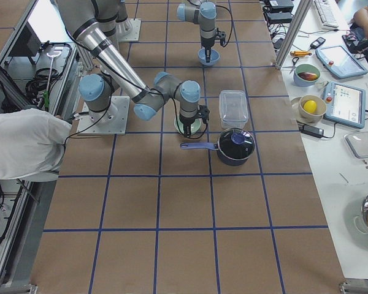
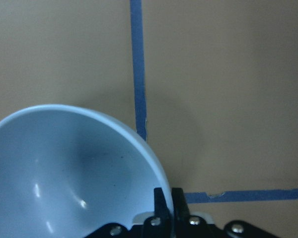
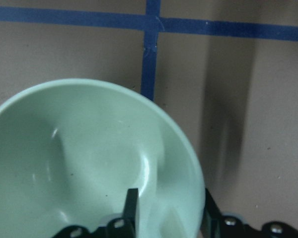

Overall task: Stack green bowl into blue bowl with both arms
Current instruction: 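Set the light blue bowl down at the table center and raise the left gripper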

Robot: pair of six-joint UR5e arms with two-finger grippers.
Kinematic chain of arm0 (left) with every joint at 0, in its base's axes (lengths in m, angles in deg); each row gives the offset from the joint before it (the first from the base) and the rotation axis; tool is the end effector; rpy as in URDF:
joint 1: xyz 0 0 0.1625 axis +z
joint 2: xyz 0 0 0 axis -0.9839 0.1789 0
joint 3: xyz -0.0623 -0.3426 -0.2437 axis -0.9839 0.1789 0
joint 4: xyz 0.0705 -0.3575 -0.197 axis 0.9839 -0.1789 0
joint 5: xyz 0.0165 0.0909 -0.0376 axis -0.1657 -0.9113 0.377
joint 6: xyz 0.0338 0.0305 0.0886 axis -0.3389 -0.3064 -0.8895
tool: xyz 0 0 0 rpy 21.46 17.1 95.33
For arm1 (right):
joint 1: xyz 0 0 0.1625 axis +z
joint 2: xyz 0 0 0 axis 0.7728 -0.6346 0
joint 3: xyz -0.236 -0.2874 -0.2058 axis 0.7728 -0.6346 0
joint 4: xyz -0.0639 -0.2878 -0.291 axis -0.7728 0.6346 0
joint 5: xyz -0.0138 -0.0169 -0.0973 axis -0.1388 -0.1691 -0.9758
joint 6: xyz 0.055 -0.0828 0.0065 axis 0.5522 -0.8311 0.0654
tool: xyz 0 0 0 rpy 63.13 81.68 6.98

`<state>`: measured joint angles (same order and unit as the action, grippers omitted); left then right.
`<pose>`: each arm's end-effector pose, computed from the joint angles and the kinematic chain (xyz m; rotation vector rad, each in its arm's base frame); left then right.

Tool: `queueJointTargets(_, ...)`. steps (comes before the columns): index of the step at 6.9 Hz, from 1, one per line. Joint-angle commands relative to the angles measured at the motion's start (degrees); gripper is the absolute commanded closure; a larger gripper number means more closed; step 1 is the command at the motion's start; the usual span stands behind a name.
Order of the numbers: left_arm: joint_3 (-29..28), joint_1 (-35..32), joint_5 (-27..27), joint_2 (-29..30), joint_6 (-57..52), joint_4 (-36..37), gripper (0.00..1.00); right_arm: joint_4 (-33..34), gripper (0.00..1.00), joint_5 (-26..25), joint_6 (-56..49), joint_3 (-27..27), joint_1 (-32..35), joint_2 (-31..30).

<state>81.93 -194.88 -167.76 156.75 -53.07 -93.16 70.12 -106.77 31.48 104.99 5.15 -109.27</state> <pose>-0.4029 -0.5597 0.2482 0.0980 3.1126 -0.1925 -0.1421 -0.4476 0.2063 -0.1287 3.0988 0.0542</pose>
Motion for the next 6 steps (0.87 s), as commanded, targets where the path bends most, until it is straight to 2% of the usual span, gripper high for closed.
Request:
queueJointTargets(1, -4.56, 3.97, 1.99, -4.58, -0.54, -2.10, 0.00, -0.05, 1.00, 0.34, -0.72, -0.18, -0.03, -0.02)
queueJointTargets(2, -7.98, 9.66, 3.56, -8.34, -10.37, -10.21, 0.00, -0.83, 1.00, 0.60, 0.06, -0.36, 0.14, -1.15)
queueJointTargets(3, -11.41, 14.85, 3.06, -12.56, -22.31, -22.99, 0.00, -3.10, 1.00, 4.52, 2.33, -0.80, 1.71, -2.73)
queueJointTargets(4, -14.31, 20.82, 3.40, -16.17, -26.69, -33.91, 0.00, -6.17, 1.00, 7.95, 11.32, -2.71, 6.86, -2.92)
queueJointTargets(5, -14.34, 24.36, 3.93, -19.51, -27.43, -40.72, 0.00, -8.63, 1.00, 8.33, 17.24, -4.73, 13.52, -3.18)
queueJointTargets(6, -14.17, 24.49, 3.06, -23.20, -27.87, -41.05, 0.00, -8.57, 1.00, 8.86, 28.35, -5.36, 19.33, -3.36)
